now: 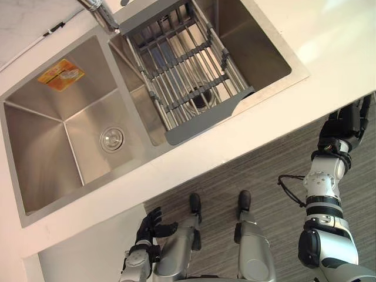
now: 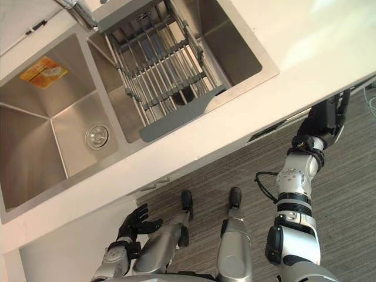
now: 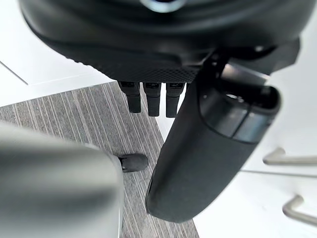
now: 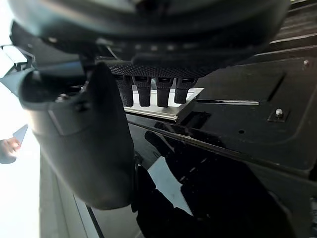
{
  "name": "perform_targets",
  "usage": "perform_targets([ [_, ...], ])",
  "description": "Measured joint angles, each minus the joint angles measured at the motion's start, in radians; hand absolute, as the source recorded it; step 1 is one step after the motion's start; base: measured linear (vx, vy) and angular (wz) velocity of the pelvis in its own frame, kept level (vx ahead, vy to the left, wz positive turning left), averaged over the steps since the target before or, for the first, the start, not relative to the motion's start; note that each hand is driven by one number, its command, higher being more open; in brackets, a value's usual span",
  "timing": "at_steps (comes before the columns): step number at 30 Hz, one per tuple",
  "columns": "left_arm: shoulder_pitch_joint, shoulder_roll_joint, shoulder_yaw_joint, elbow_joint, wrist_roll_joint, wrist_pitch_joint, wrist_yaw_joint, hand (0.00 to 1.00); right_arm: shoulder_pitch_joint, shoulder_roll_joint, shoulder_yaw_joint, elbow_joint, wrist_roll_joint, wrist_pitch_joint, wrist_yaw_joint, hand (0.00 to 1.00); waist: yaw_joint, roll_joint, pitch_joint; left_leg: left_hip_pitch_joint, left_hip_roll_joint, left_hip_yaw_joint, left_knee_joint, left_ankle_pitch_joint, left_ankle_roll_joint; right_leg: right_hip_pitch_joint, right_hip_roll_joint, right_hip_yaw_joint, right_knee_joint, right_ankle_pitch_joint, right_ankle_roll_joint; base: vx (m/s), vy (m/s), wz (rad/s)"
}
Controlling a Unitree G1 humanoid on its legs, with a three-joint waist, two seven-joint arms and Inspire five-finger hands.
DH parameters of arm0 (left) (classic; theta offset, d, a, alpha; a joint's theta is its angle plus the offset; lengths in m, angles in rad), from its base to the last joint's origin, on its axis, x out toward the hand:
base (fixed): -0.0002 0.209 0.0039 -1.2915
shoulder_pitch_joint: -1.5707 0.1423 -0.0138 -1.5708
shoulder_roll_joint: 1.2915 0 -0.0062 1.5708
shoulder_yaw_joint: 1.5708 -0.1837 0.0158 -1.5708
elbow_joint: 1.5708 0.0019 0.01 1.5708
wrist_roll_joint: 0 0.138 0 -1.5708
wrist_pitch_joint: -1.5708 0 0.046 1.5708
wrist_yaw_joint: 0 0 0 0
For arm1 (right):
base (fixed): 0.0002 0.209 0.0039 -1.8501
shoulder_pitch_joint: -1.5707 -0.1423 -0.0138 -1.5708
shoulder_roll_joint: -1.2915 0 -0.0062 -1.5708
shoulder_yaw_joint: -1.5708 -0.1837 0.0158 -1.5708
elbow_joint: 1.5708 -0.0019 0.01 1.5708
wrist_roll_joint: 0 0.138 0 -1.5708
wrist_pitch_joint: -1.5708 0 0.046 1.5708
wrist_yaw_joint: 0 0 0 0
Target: Walk over to the sink, pick up the cup, carry it to the dishwasher, place the cup inside the dishwasher, then close the dishwasher door
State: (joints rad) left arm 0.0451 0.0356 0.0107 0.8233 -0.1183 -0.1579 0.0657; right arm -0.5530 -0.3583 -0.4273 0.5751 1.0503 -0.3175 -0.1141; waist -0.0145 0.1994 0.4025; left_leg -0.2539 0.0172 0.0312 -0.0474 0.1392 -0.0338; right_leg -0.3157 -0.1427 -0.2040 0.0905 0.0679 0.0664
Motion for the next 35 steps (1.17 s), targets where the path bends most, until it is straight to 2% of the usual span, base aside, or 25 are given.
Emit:
perform_targets([
  [6,-0.004,0.0,0.0,-0.007,0.001,0.001,0.0,0.9,0.025,0.008,0.002,-0.001,0.009,-0.002,0.006,0.9,0.0,0.0,0.0,0.008,0.006,-0.013,0.0,0.003,0.001,0.015,0.005,-0.013,-0.001,-0.003,-0.004,0.01,-0.01,0.05],
  [10,-0.005,0.001,0.001,-0.001,0.001,0.003,0.0,0.9,0.194,0.002,0.068,-0.05,-0.126,0.048,0.02,0.9,-0.004,-0.007,-0.006,0.045,0.005,-0.044,0.001,-0.002,-0.006,0.072,0.013,-0.046,-0.008,-0.019,-0.002,0.05,-0.024,0.2],
  [13,-0.004,0.032,0.003,0.013,0.001,0.011,-0.002,0.9,0.369,0.01,0.178,-0.062,-0.365,0.152,0.054,0.9,-0.004,-0.047,-0.048,0.063,0.01,-0.067,0.001,-0.007,-0.012,0.116,0.023,-0.073,-0.037,-0.024,-0.002,0.07,-0.025,0.21],
  [16,0.0,0.058,0.014,0.015,0.001,0.013,-0.004,0.9,0.486,0.059,0.226,-0.065,-0.539,0.209,0.1,0.9,0.002,-0.09,-0.087,0.085,0.013,-0.075,0.001,-0.017,-0.017,0.154,0.03,-0.084,-0.063,-0.024,-0.002,0.08,-0.026,0.1],
  [20,0.034,0.08,0.063,0.019,0.027,0.018,-0.008,0.9,0.62,0.111,0.215,-0.033,-0.745,0.227,0.113,0.9,-0.003,-0.148,-0.15,0.147,0.006,-0.068,-0.002,-0.044,-0.011,0.23,0.028,-0.081,-0.1,-0.027,0.006,0.08,0.004,-0.03],
  [22,0.047,0.091,0.075,0.031,0.04,0.018,-0.01,0.9,0.651,0.125,0.185,0.023,-0.794,0.227,0.109,0.9,-0.005,-0.166,-0.185,0.168,0.002,-0.066,-0.005,-0.051,-0.007,0.253,0.026,-0.08,-0.113,-0.027,0.01,0.06,0.011,-0.03],
  [27,0.071,0.104,0.116,0.056,0.041,0.034,-0.026,0.9,0.721,0.13,0.153,0.088,-0.887,0.24,0.112,0.9,-0.012,-0.188,-0.226,0.218,-0.002,-0.061,-0.022,-0.055,-0.003,0.299,0.021,-0.079,-0.123,-0.032,0.017,0.03,0.008,-0.02],
  [35,0.133,0.108,0.186,0.052,0.039,0.036,-0.029,0.9,0.758,0.171,0.153,0.098,-0.879,0.242,0.156,0.9,-0.013,-0.202,-0.287,0.26,-0.001,-0.06,-0.039,-0.059,-0.008,0.333,0.022,-0.079,-0.126,-0.039,0.021,0.0,0.0,-0.01],
])
